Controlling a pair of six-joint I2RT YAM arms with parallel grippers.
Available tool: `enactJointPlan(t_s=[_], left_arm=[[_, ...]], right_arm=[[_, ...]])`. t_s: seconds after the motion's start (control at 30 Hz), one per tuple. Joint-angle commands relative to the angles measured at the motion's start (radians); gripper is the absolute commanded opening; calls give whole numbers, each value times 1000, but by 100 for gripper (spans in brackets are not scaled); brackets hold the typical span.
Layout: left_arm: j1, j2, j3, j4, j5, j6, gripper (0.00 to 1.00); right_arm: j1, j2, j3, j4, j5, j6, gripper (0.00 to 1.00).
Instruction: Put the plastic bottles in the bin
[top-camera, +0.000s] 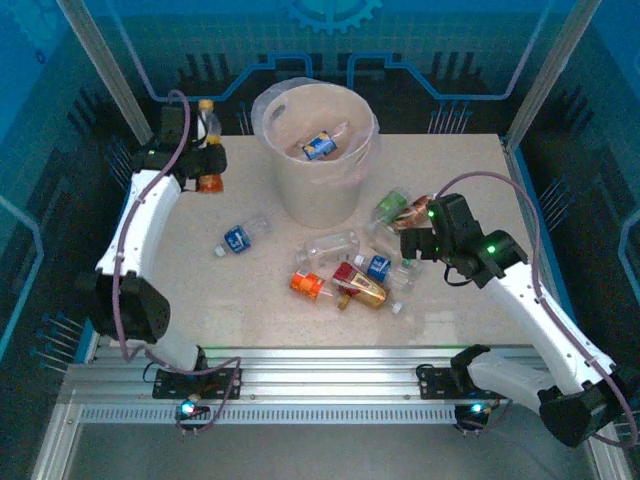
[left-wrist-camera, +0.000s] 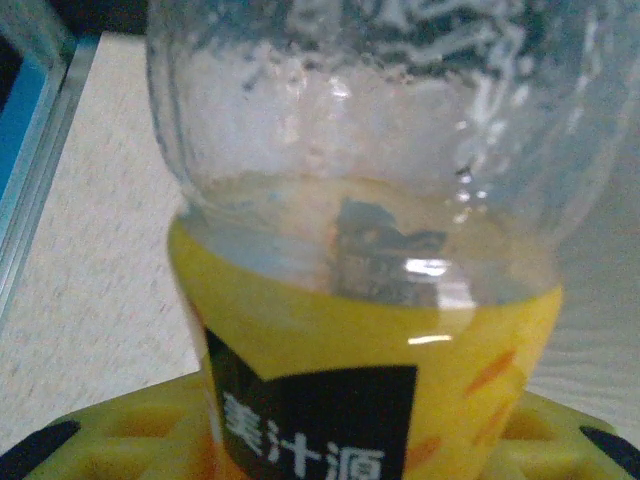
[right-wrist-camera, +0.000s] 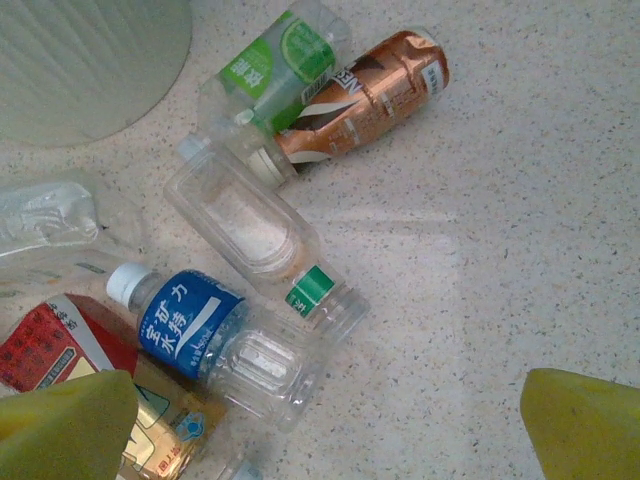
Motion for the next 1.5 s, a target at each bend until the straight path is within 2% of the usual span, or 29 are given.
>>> enactJointPlan(t_s=[0.0,0.13,0.3,0.5,0.7,1.23,1.47], left_arm=[[-72,-63,75,62,-27,-17,38],[-174,-67,183,101,3,-11,37],[-285,6,326,154,16,20,37],[-365,218,584,124,15,93,36],[-392,420,785,79,8,167,36],[-392,596,803,8,-169,377,42],[-388,655,808,-30,-215,428,44]], right_arm=[[14,-38,-16,16,32,20,100],[14,-71,-30,28,44,29,100],[13,-105,-42,33,57,40,100],[13,-120,-38,17,60,45,100],[13,-122,-22,3,66,34,100],[13,-96,-18,10,65,39,100],[13,-99,-26,8,69,42,100]])
